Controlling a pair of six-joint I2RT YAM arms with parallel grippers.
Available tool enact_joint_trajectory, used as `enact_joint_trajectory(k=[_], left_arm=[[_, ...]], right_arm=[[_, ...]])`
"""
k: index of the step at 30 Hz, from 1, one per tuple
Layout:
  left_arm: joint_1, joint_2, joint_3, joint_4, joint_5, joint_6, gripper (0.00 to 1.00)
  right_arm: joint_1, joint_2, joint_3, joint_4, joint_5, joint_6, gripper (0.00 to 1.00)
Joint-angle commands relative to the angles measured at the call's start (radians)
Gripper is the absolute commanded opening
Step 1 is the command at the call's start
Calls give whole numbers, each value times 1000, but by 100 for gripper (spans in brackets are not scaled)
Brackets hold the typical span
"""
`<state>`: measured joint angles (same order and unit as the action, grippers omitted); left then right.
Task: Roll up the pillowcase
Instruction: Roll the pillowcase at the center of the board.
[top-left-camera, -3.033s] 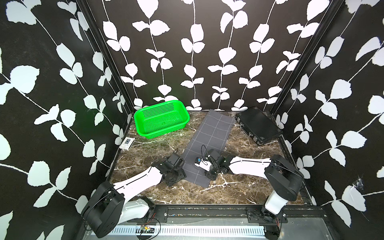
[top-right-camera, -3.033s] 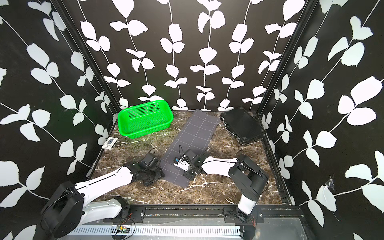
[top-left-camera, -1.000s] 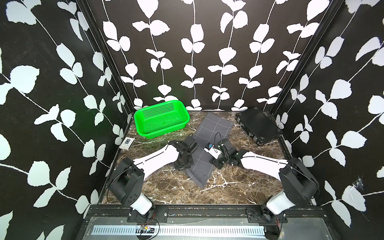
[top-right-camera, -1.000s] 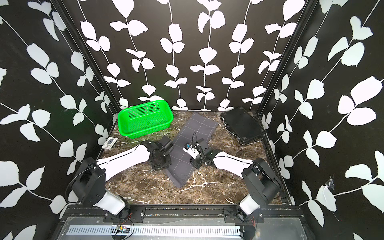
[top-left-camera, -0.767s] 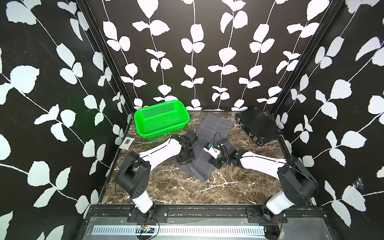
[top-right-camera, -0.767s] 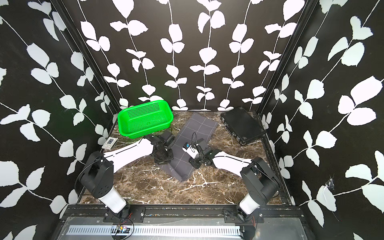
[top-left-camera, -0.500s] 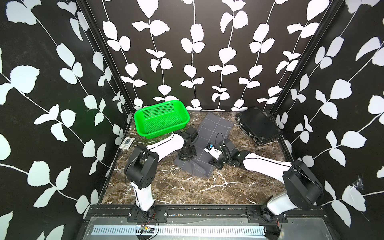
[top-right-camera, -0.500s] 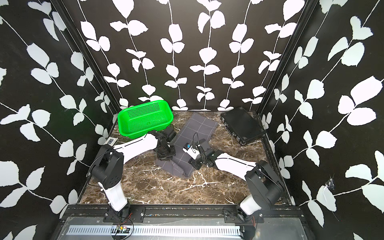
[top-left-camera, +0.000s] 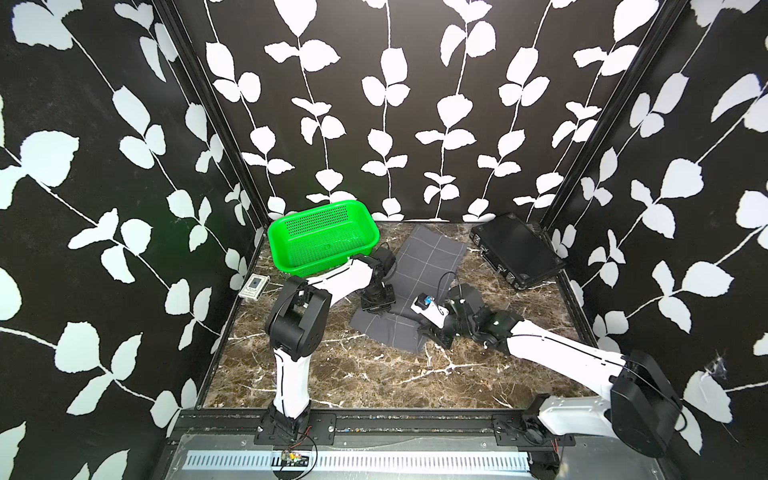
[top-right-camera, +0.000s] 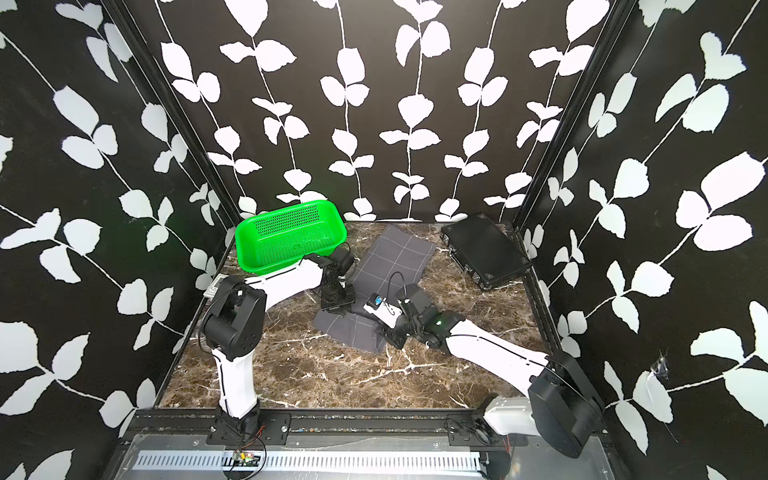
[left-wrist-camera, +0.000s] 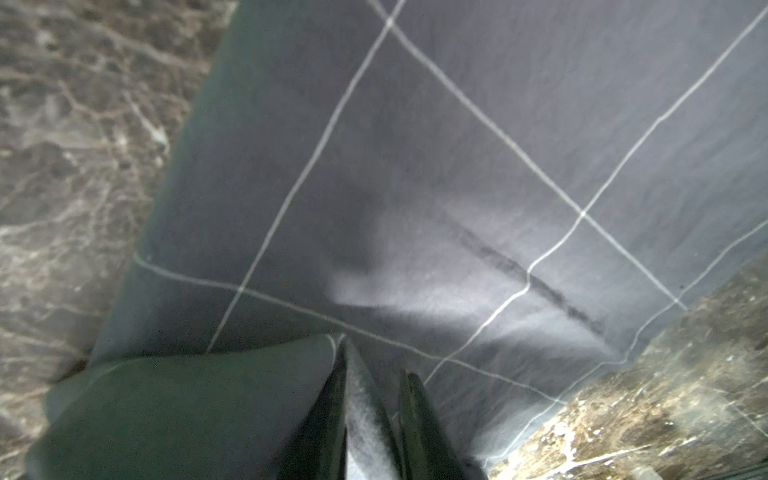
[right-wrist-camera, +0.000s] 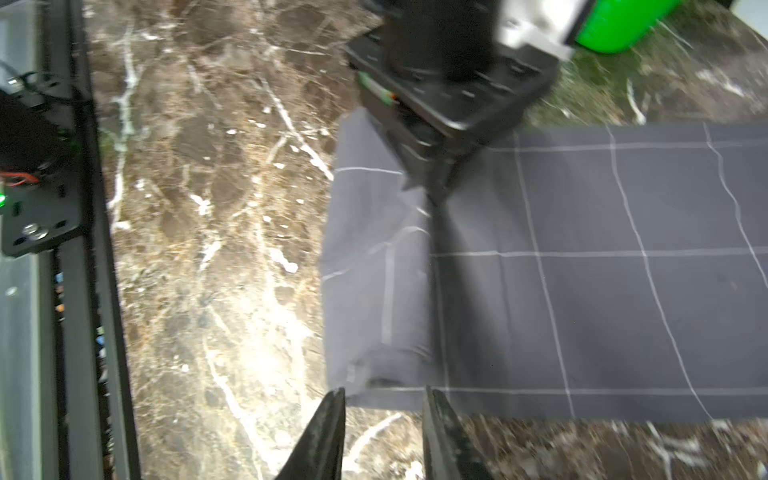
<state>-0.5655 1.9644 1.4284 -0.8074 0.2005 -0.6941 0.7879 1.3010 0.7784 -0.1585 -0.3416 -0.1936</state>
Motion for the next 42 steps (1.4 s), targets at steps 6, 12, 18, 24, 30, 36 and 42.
enact_joint_trajectory(k=[6,12,18,24,30,36,42], left_arm=[[18,7,41,9,37,47,30],[30,2,39,19,52,64,35],[58,-56,74,-67,-48,141,43],[74,-154,11,-86,-74,163,46],[87,-163,-102,-30,-24,181,45],[140,-120,-104,-17,-6,252,44],[159,-82,-106,0,39,268,45]], right_arm=[[37,156,72,102,43,-69,31],[32,291,119,128,129,-106,30],[18,407,145,117,189,-124,28],[16,456,153,86,209,-161,26],[26,395,182,30,210,-190,27],[119,334,216,14,221,-215,34],[253,384,222,94,338,-255,54]])
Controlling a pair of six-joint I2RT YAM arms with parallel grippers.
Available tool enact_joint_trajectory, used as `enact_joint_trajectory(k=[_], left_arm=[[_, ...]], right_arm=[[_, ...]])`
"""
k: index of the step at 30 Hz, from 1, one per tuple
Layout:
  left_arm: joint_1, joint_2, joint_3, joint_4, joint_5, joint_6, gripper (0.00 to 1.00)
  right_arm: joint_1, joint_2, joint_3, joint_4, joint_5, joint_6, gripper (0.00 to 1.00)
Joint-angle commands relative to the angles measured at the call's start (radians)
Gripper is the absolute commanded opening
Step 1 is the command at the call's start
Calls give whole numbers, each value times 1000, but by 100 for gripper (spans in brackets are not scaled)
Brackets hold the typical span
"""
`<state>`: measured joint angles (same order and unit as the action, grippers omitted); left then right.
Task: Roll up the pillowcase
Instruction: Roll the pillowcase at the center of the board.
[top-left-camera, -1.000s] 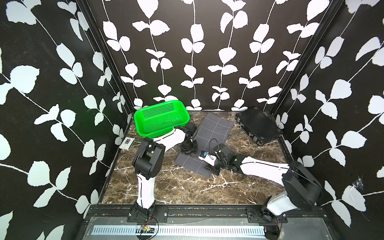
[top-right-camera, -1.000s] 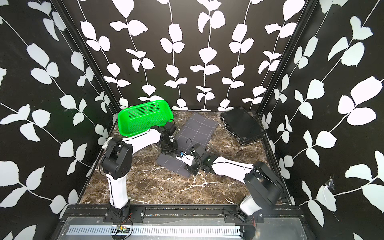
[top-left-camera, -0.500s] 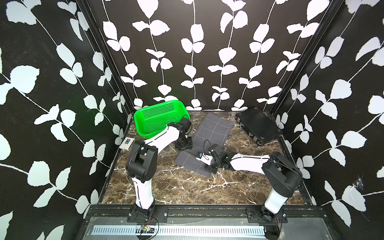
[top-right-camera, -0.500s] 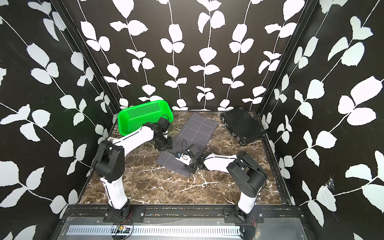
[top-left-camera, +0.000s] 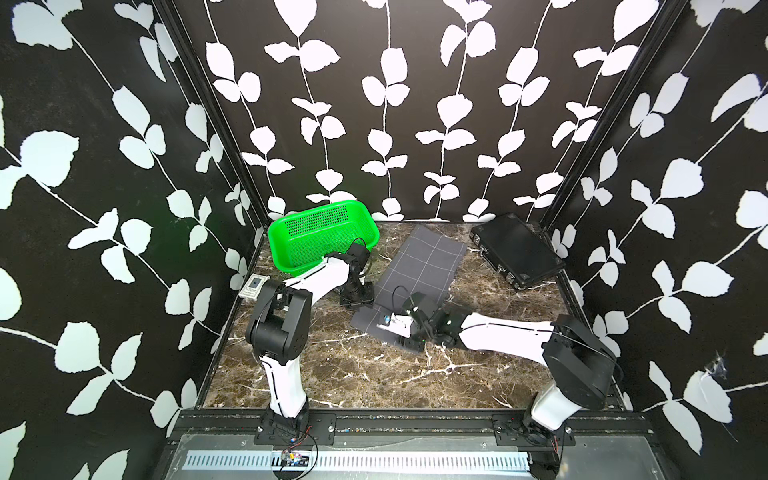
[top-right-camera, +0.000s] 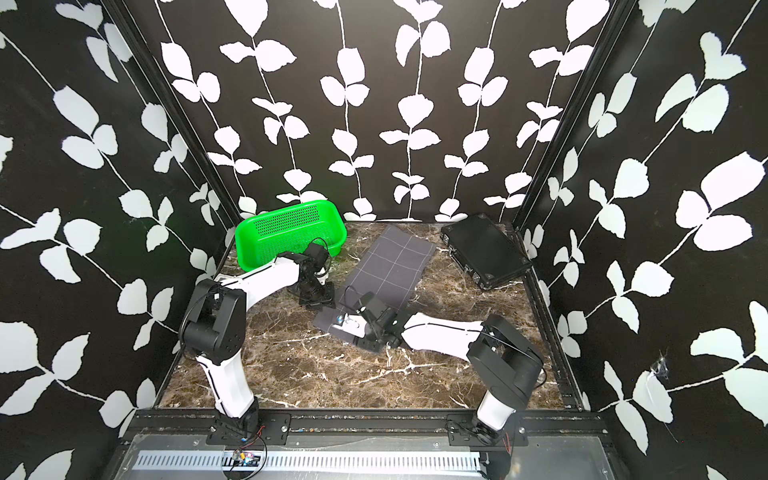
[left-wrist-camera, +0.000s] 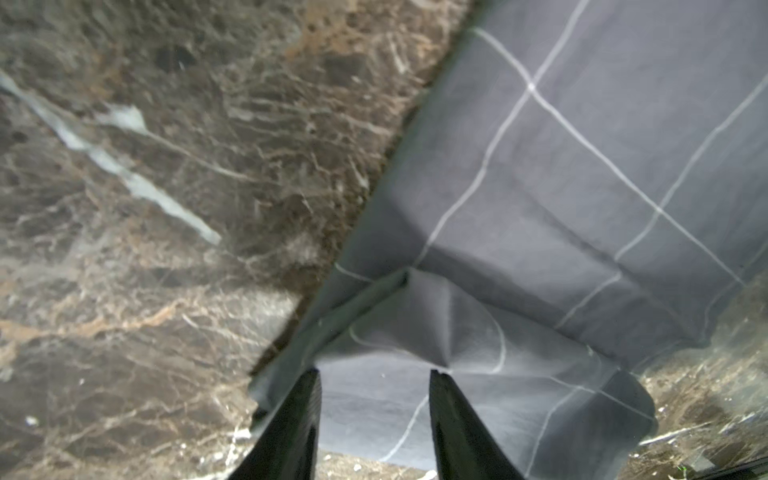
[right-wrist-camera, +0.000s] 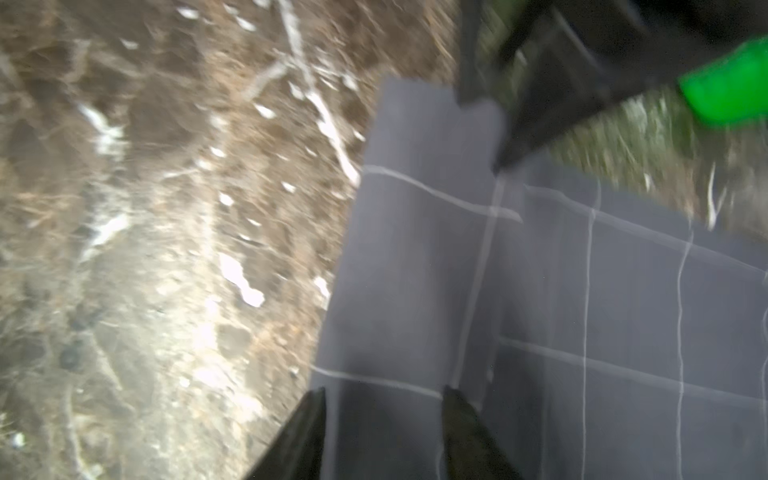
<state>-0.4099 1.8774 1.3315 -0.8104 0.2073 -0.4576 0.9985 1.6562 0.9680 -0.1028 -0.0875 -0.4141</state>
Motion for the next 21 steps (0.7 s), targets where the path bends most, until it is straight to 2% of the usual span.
enact_joint_trajectory(k=[1,9,16,21], left_arm=[[5,8,-9,4,34,35,45],[16,40,25,-24,60,71,46],[17,42,32,-35,71,86,47],[20,47,49,-45,76,100,49]], right_arm=[[54,43,39,45,108,-45,56],[109,172,128,0,234,-74,58],[145,243,193,-71,392,-133,53],[155,283,190,-73,427,-139,47]])
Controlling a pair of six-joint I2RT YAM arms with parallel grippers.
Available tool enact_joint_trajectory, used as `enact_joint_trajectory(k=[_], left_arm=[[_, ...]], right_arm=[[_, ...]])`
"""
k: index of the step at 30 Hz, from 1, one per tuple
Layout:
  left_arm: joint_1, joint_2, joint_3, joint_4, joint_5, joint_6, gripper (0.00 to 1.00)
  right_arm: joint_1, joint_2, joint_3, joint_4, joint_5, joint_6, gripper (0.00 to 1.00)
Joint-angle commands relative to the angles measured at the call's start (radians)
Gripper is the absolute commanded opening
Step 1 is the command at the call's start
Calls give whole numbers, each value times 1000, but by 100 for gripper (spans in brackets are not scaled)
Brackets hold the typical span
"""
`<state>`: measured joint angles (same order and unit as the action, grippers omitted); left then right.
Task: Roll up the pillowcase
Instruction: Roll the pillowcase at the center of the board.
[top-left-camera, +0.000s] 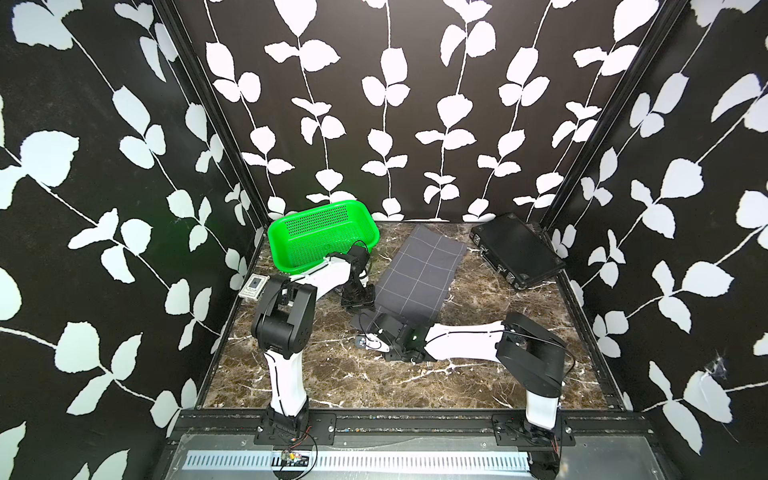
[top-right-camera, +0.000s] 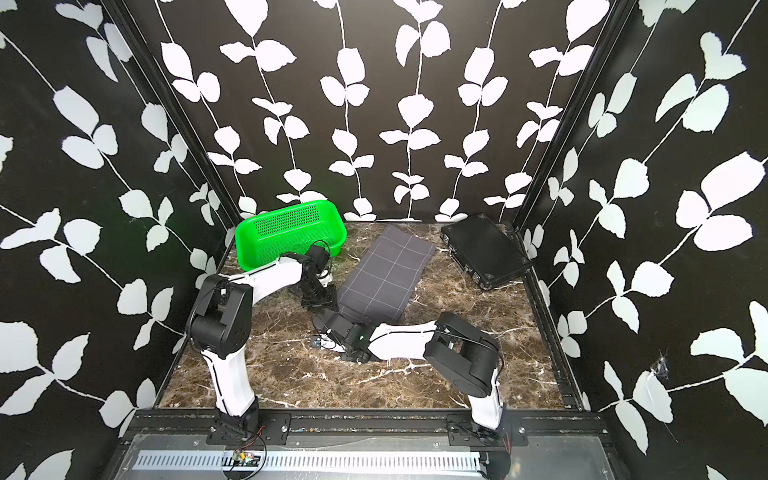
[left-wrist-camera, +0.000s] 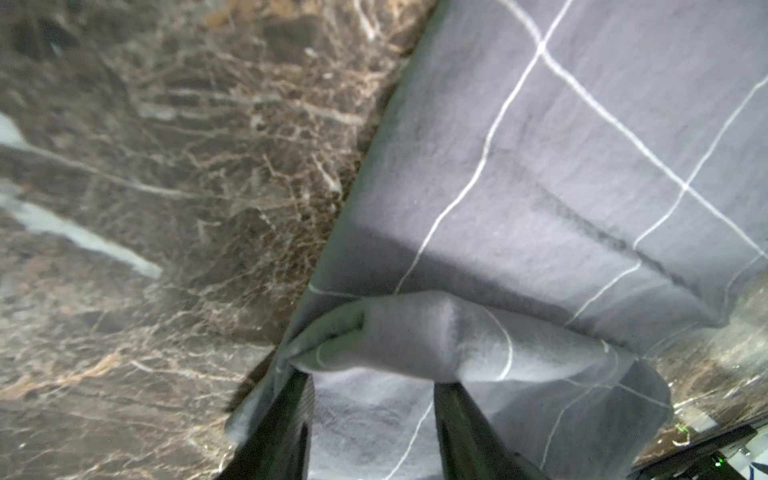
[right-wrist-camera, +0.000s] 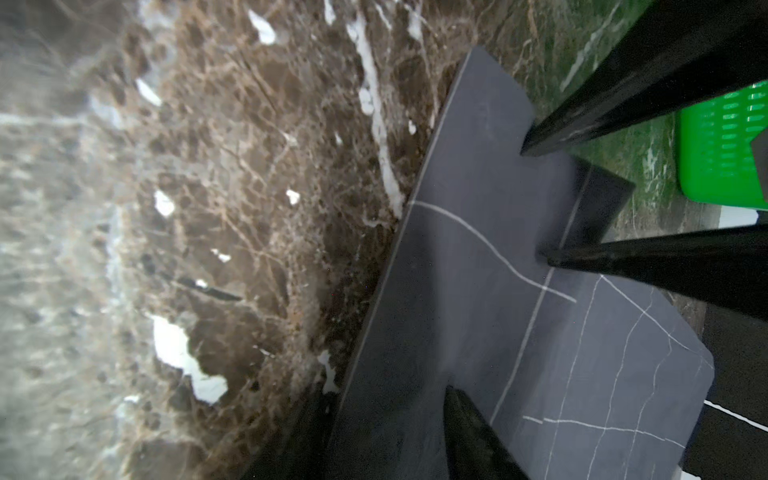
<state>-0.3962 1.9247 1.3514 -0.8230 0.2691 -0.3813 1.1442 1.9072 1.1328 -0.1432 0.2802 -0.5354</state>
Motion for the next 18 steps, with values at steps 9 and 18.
enact_joint_trajectory(k=[9,18], left_arm=[[7,-47,35,-51,2,52,57],[6,-206,1,-73,-80,80,67]], right_arm=[[9,33,48,-61,65,56,5],[-28,-119,6,-33,-297,362,0]])
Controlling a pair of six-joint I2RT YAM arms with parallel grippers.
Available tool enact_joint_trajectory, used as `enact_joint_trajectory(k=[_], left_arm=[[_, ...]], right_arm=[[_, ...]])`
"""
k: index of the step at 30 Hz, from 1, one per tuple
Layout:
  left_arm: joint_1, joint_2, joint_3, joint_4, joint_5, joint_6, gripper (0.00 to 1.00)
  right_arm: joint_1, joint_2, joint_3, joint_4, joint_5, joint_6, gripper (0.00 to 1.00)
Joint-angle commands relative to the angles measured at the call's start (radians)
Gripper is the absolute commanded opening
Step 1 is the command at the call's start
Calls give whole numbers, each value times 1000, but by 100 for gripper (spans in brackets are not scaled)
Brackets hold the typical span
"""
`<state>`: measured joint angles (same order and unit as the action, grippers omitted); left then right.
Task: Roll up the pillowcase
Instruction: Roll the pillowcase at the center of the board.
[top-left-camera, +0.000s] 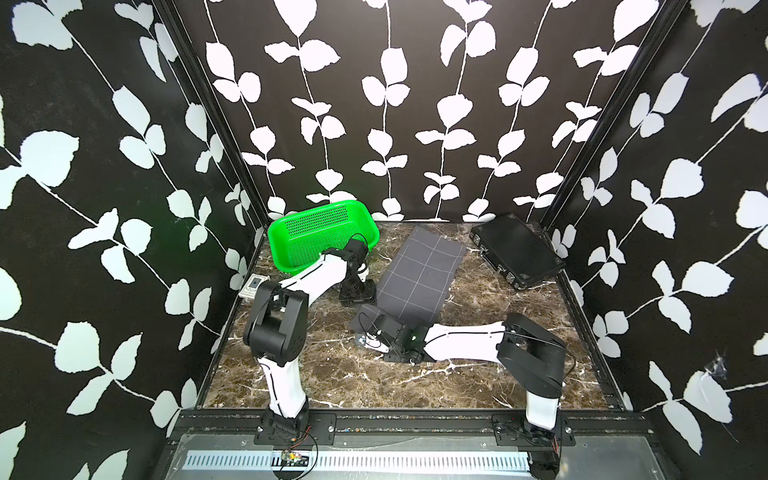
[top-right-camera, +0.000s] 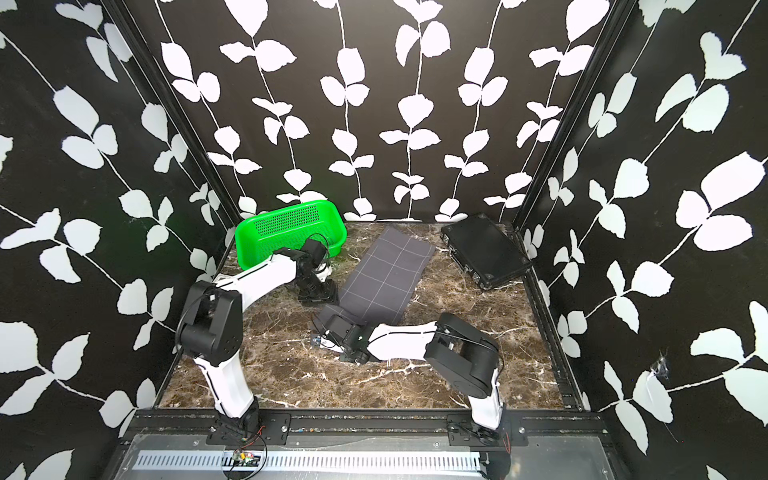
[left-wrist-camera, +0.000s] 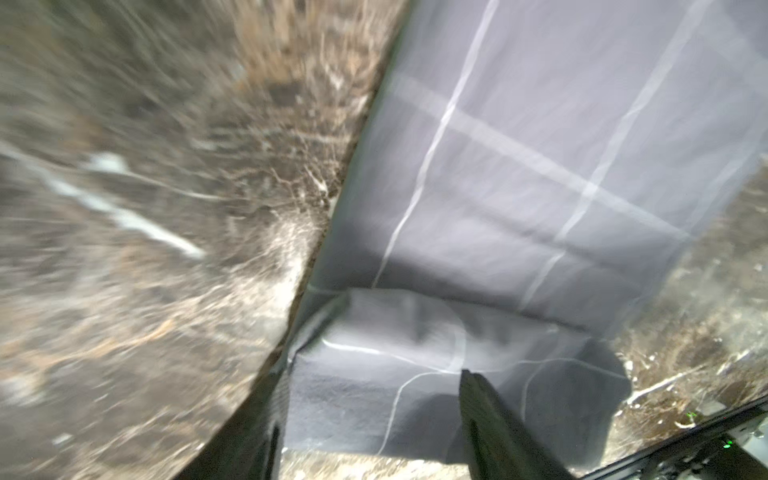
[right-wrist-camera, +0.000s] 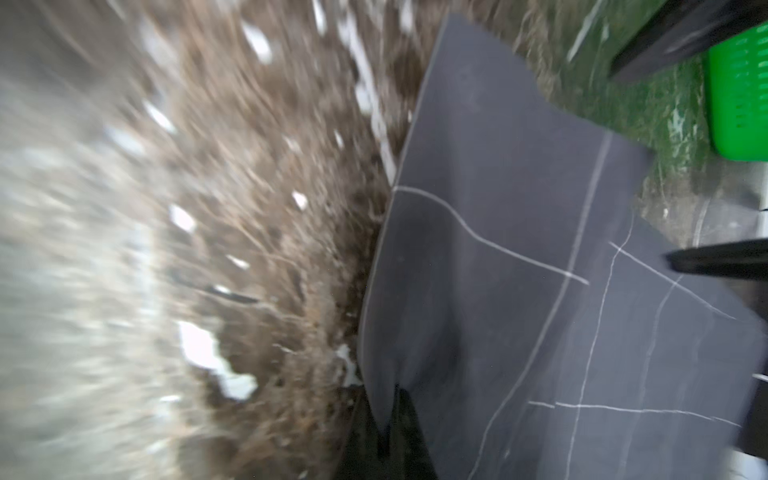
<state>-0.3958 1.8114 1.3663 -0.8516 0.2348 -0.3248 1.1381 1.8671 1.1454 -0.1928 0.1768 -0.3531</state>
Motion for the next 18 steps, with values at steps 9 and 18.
enact_joint_trajectory(k=[9,18], left_arm=[[6,-180,-22,-113,-104,40,69],[5,-220,-16,-129,-120,25,70]], right_arm=[[-156,-129,-56,106,-593,484,0],[-331,-62,-3,82,-859,570,1]])
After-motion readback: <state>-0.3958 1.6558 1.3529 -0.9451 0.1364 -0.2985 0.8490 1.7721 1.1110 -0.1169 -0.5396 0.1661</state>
